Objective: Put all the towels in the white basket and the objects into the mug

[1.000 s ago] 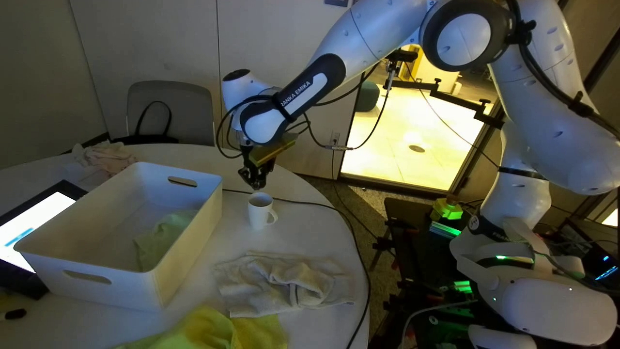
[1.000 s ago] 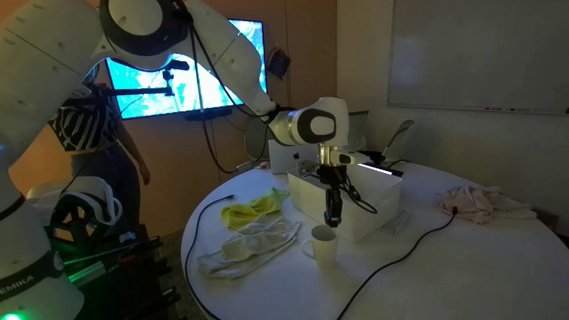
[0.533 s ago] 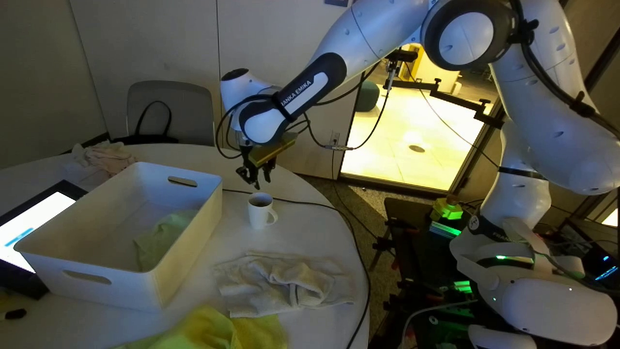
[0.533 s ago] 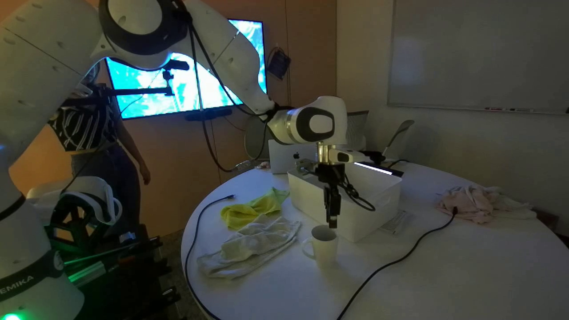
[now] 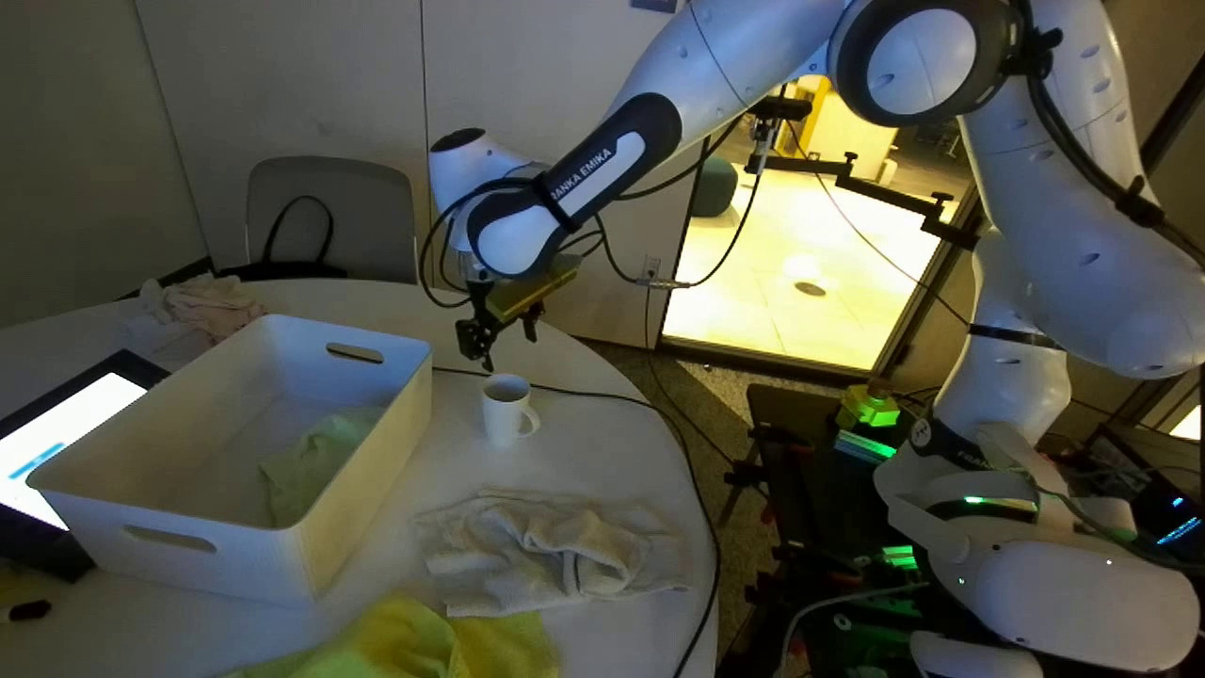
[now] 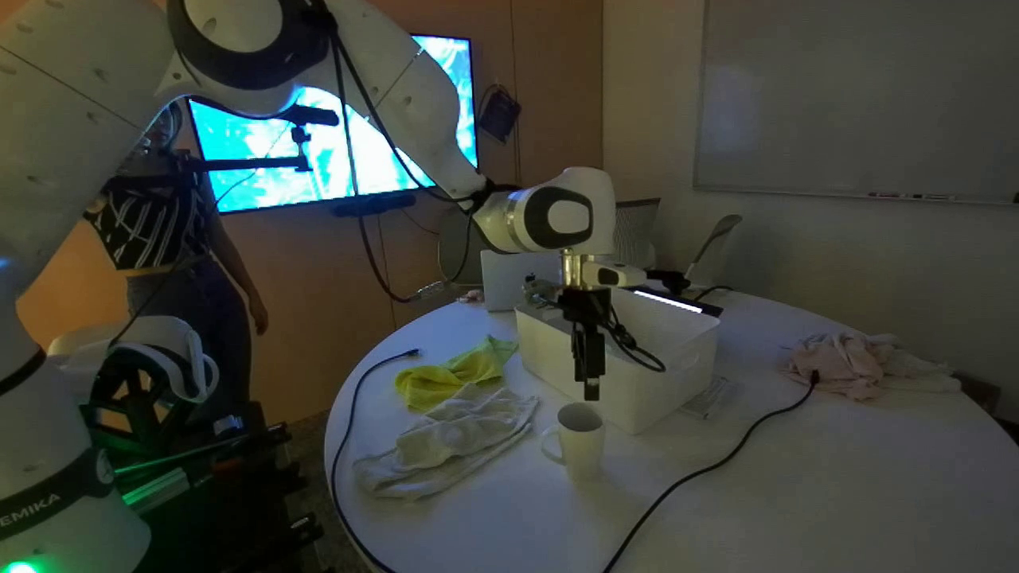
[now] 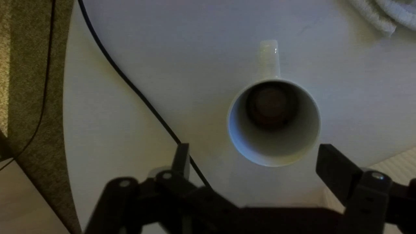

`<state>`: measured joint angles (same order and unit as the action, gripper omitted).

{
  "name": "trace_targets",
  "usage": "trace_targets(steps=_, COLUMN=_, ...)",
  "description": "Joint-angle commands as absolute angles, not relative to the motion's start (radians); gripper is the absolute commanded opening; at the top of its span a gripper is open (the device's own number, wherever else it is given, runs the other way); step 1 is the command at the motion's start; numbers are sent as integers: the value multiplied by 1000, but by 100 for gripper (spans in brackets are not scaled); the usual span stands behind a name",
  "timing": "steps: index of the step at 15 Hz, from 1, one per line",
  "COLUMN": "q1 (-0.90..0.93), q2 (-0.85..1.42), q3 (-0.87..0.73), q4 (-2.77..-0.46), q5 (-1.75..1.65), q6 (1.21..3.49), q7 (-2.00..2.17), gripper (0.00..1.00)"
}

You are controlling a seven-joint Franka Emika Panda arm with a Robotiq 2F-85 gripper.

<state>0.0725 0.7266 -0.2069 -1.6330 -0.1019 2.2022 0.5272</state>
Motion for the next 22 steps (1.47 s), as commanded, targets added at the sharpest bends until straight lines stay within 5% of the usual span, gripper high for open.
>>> trace_targets(steps=1, q1=81, q2=620, q3=-169, q4=-1757, q5=-111, q6=2215, q7=449, gripper=100)
trace_targets(steps=22, q1=131, q2=878, q3=46, q4=-1629, q5=-101, q6=2398, q7=108, gripper=100)
